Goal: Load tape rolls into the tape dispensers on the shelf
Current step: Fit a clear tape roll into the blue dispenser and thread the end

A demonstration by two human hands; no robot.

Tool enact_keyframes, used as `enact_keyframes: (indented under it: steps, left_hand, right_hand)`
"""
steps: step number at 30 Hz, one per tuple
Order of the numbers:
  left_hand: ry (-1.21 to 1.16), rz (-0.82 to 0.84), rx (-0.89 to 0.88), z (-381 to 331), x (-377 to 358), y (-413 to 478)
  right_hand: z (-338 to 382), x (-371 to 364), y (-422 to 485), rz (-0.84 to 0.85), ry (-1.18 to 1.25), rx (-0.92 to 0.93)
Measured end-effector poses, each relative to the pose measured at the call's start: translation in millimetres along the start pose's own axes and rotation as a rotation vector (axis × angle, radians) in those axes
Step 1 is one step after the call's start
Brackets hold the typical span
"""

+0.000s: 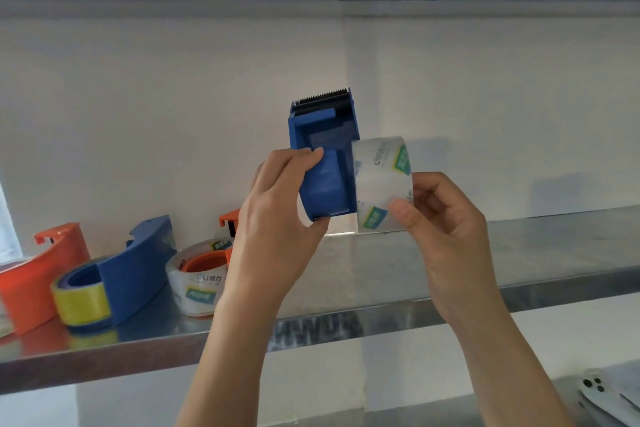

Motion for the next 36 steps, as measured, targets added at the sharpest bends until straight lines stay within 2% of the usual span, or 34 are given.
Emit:
enact_keyframes:
  steps: [4,10,15,17,18,20,22,24,26,28,31,36]
  left_hand:
    - [-0.018,0.033,-0.013,-8,-3,-3]
    - [-0.034,0.067,-0.01,-14,-2,-5]
    - [-0.167,0.125,-0.005,-16,-10,-7]
    - [-0.336,0.16,0.038,-13,-11,-9]
    - [-0.509,0.165,0.121,-10,-13,-10]
    - [-0.932,0.113,0.464,-6,-14,-8]
    - [-1.138,0.077,0.718,2,-16,-3]
    - [-1.14,0.226,0.835,1,-19,1]
    - [-1.019,0.366,0.796,-7,-21,1]
    - [-0.898,0.337,0.72,-16,-24,-1]
    - [-0.907,0.253,0.697,-23,-27,-3]
    - [-0.887,0.301,0.701,-17,-26,-5]
  right_hand:
    - [-5,-7,2,0.08,0.01,-0.014]
    - [-2,-12,3,0.297,0.003,-0.102]
    - [-5,-12,2,0.231,0.05,-0.067]
    - [-6,-11,3,0.201,0.034,-0.041]
    - [-7,-11,4,0.196,0.02,-0.03]
    - [-8,-11,3,0.185,0.013,-0.023]
    - [-10,-13,2,0.18,0.034,-0.016]
    - [-11,-16,-1,0.2,0.064,-0.006]
    - [-14,-20,-4,0.231,0.083,-0.006]
    - [-19,-24,-7,0.257,0.136,-0.025]
    - [-26,-27,-11,0.261,0.195,-0.043]
    - [-27,-19,-12,0.286,0.131,-0.046]
Point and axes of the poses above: each hand's wrist, its own y-axis towards the middle knuckle, its own x-axis out of the back of the hand, z = x × y, the point moved 1 cm from there along y, towards the middle knuckle, and after that the axes turned 14 degrees about -z, right-handed, at the moved point
